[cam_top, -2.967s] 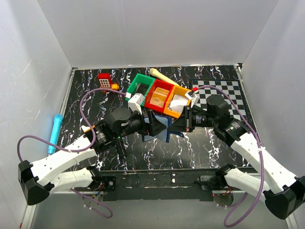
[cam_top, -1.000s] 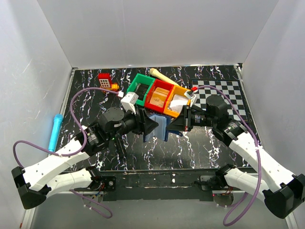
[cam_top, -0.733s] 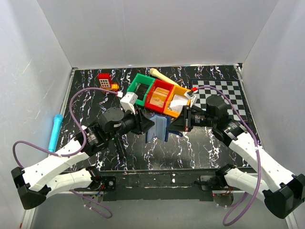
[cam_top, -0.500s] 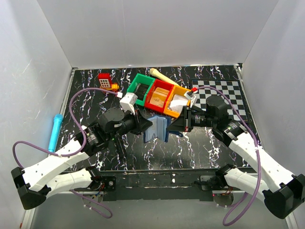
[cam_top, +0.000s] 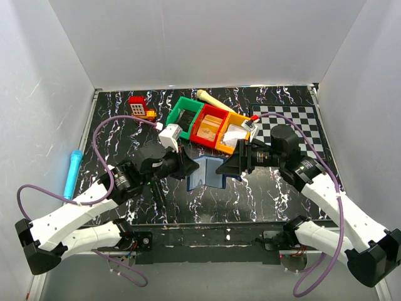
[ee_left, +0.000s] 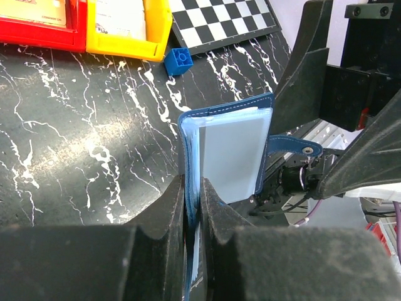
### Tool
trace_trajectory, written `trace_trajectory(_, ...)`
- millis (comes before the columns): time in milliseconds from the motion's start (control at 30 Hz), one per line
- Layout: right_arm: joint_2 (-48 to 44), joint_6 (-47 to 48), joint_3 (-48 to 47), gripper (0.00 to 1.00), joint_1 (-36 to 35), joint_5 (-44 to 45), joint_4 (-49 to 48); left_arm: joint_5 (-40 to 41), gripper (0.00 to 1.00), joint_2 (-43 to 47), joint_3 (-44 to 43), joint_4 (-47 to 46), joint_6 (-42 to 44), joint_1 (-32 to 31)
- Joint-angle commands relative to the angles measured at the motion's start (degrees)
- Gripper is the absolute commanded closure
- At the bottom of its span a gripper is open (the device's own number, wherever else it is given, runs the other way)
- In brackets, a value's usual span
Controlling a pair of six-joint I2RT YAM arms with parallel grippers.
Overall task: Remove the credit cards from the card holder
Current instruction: Open the card holder at the center of the board.
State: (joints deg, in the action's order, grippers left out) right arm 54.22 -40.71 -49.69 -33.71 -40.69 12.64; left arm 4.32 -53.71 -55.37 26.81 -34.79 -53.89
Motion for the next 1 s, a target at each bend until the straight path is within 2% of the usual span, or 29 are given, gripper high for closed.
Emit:
trace_trajectory(0,1.24,2.73,-3.83,0.16,0.23,0.69,1.94,-1.24,1.0,-0.08,-2.72,-1.23,-0.55,-0.16)
trace_trajectory(133,2.21,4.76,-3.05,0.25,0.23,3.5,4.32,-2.73,1.0,0.45,-1.14,-3.51,-1.25,-0.16)
trace_trajectory(200,3.0,5.64,-2.17,0.33,0.32,4.65,5.11,-3.43,1.0,0.8,0.17,-4.65,-1.6,-0.25)
trace_trajectory(333,4.14,6.25,-0.23,0.59,0.32,5.97,5.11,-4.23,1.0,1.07,2.37,-6.5,-2.48,-0.16)
trace_trajectory(500,4.93,7.66,1.52,0.71,0.4,7.11,5.11,-3.97,1.0,1.33,6.32,-9.75,-3.27,-0.08)
trace_trajectory(533,5.11,7.75,1.79,0.71,0.58,7.46,5.2,-3.7,1.0,1.24,7.29,-10.45,-3.45,0.01)
trace_trajectory(600,5.46,8.36,2.49,0.61,0.76,8.69,5.9,-2.91,1.0,0.89,9.57,-12.21,-3.88,0.1)
trace_trajectory(667,5.72,8.8,3.28,0.47,1.11,9.92,6.6,-1.6,1.0,0.28,11.68,-13.62,-4.5,0.27)
trace_trajectory(767,5.72,9.42,4.42,0.37,1.81,12.29,7.83,-0.1,1.0,-1.12,14.06,-14.24,-5.73,0.62)
trace_trajectory(967,4.68,10.82,5.66,0.33,2.16,16.51,10.65,1.84,1.0,-5.78,16.78,-15.11,-7.22,1.15)
